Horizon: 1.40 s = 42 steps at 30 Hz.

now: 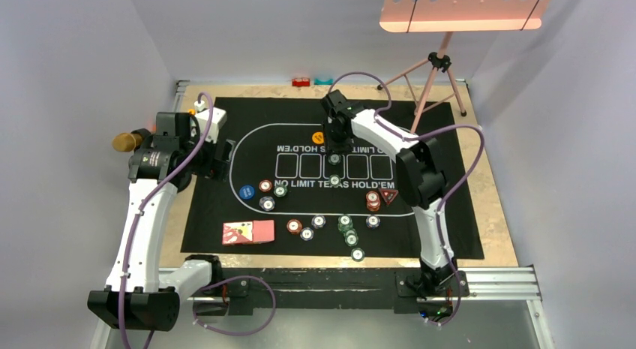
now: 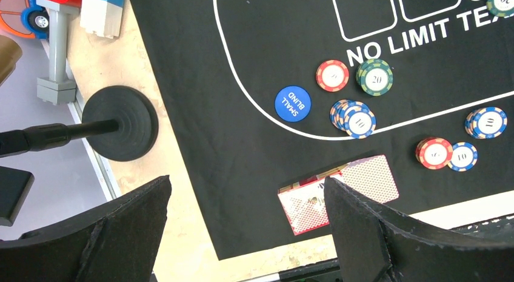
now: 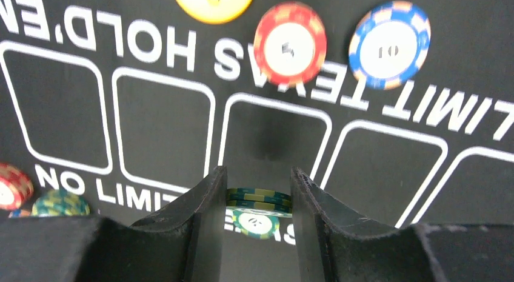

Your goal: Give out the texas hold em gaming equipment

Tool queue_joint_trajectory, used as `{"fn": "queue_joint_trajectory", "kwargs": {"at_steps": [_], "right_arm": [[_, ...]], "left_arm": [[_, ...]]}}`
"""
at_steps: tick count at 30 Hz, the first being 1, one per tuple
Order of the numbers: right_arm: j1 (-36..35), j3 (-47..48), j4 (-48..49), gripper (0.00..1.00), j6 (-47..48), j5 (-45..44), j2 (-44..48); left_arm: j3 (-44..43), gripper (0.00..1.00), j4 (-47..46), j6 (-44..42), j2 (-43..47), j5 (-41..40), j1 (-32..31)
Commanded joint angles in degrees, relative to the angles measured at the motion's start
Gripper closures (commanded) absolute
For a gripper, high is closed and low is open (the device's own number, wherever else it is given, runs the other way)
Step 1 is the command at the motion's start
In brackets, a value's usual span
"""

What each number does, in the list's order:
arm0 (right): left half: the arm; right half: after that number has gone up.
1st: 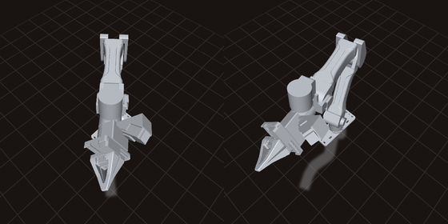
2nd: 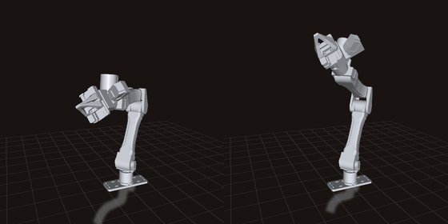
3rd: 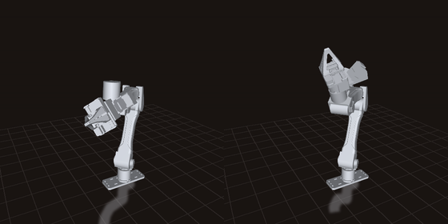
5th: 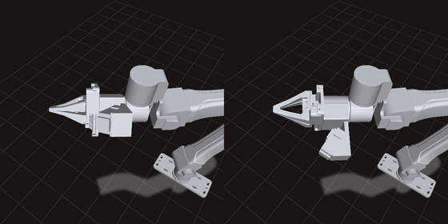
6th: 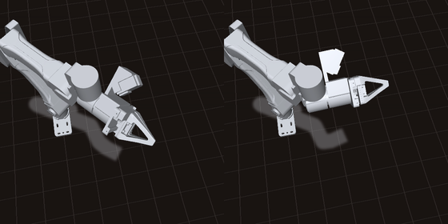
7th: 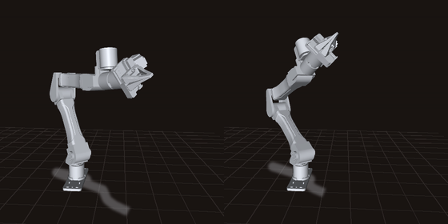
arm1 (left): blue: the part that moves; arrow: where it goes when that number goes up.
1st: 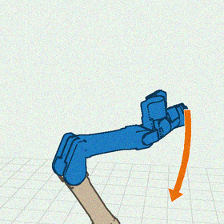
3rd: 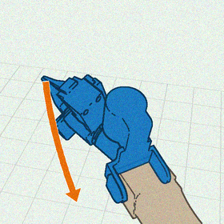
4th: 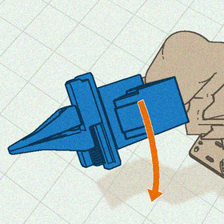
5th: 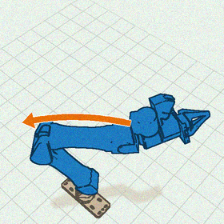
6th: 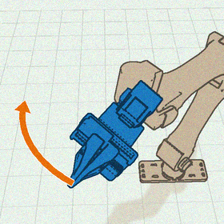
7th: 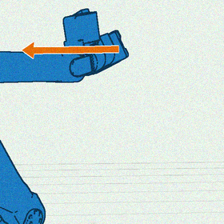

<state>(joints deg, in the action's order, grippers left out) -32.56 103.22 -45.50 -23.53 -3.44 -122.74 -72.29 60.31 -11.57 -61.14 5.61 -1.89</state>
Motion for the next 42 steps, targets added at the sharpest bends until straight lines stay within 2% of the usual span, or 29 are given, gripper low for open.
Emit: {"fn": "queue_joint_trajectory", "kwargs": {"at_steps": [1, 7, 10, 14, 18, 22, 25, 30, 34, 42], "right_arm": [[1.9, 8.3, -0.9, 0.74, 0.1, 0.1, -4.4], [2.8, 12.3, -2.0, 0.74, 0.1, 0.5, -9.3], [2.8, 11.3, -2.0, 0.64, 0.0, 0.4, -9.9], [2.8, 9.6, -1.5, 0.39, -0.2, -0.3, -9.1], [2.9, 7.2, -0.9, 0.29, -0.3, -2.1, -4.9], [2.7, 2.4, 0.2, 0.28, -0.5, -3.3, 1.0], [1.7, -5.5, 2.7, 0.29, -0.6, -2.1, 6.7], [-2.1, -18.0, 6.2, 0.33, -1.1, -0.3, 15.1], [-7.3, -25.3, 7.2, 0.3, -1.0, 0.0, 20.5], [-13.8, -33.3, 5.6, 0.24, -1.6, -0.6, 23.4]], "left_arm": [[0.7, 0.0, -2.8, -0.6, 0.3, 0.1, 0.5], [1.2, 0.0, -3.0, -0.8, 0.2, -0.2, 0.4], [1.5, 0.0, -3.2, -0.7, 0.3, -0.3, 0.5], [1.5, 0.0, -3.2, -0.4, 0.2, -0.1, 0.5], [1.5, 0.0, -3.1, -0.3, 0.3, -0.1, 0.5], [1.5, 0.0, -3.0, -0.3, 0.3, -0.2, 0.4], [1.5, 0.0, -2.9, -0.3, 0.6, -0.2, 0.5], [1.6, 0.0, -2.8, -0.3, 0.8, 0.2, 0.5], [1.6, 0.0, -2.7, -0.2, 0.9, 0.4, 0.5], [1.6, 0.0, -2.5, -0.2, 1.2, 0.5, 0.5]]}}
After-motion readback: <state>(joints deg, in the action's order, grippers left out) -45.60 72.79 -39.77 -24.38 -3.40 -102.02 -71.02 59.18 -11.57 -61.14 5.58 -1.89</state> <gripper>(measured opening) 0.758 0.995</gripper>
